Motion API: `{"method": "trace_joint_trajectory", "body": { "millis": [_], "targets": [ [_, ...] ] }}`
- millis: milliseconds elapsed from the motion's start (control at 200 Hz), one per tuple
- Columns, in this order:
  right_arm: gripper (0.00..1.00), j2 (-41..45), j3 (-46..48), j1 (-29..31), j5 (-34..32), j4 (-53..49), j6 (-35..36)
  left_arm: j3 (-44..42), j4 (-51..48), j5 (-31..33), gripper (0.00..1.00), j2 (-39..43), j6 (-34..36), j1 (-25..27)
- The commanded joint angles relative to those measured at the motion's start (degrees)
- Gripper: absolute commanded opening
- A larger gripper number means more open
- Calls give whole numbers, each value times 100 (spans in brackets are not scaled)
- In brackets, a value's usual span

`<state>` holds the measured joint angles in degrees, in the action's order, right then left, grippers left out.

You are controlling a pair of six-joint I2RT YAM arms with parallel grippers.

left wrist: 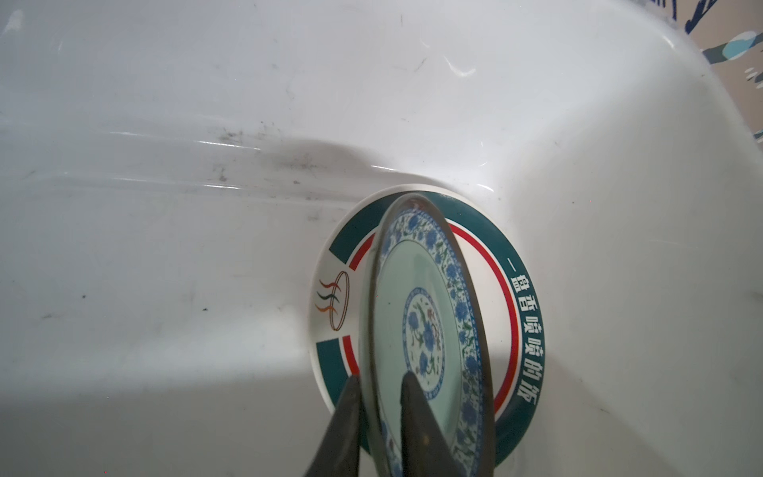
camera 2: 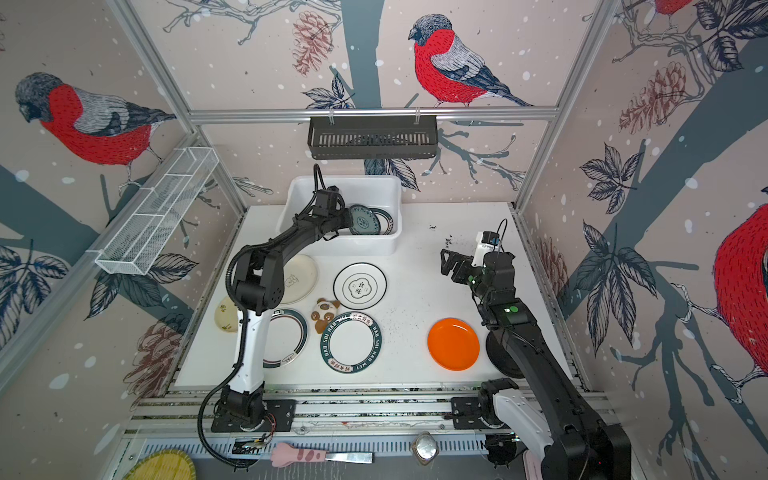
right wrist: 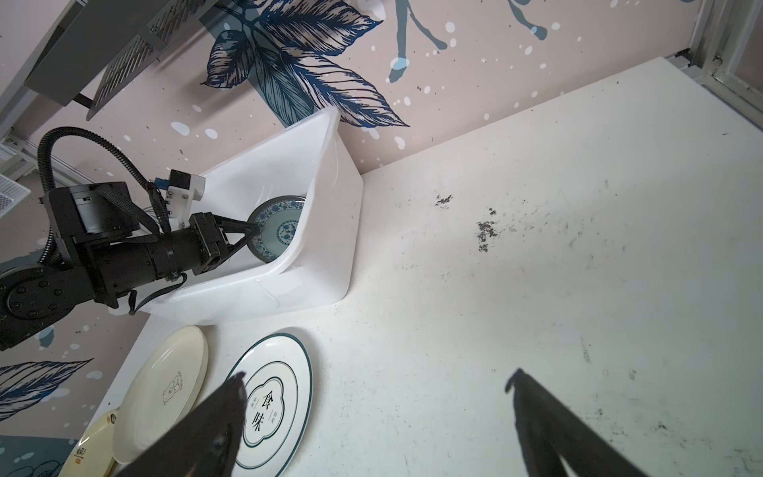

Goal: Place the plates into the plastic bin on the countertop
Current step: 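Lower the plate into the white bin with the left gripper and open it, then raise the left gripper from the bin while the right gripper moves toward the black plate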

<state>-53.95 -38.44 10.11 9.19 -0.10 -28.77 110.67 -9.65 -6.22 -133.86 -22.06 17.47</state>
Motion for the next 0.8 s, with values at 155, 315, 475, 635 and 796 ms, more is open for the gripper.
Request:
{"method": "trace_joint_trajectory", "body": {
  "millis": [155, 315, 475, 635, 796],
  "targets": [
    [100, -91, -89, -25, 13, 74, -82, 139, -130, 45, 24, -70, 274, 1],
    [99, -106, -126, -29, 13, 17, -102, 156, -116, 20, 52, -40, 268, 1],
    [99, -127, -258, -57, -141, -255, -146, -73, 88, 57, 97, 217, 280, 0],
    [99, -333, -688, -152, -883, -1174, -240, -734, 590, 142, 98, 744, 299, -3],
    [99, -354, -1069, -377, -1221, -2042, -249, -1284, 785, 196, 98, 1257, 316, -2]
  ]
}}
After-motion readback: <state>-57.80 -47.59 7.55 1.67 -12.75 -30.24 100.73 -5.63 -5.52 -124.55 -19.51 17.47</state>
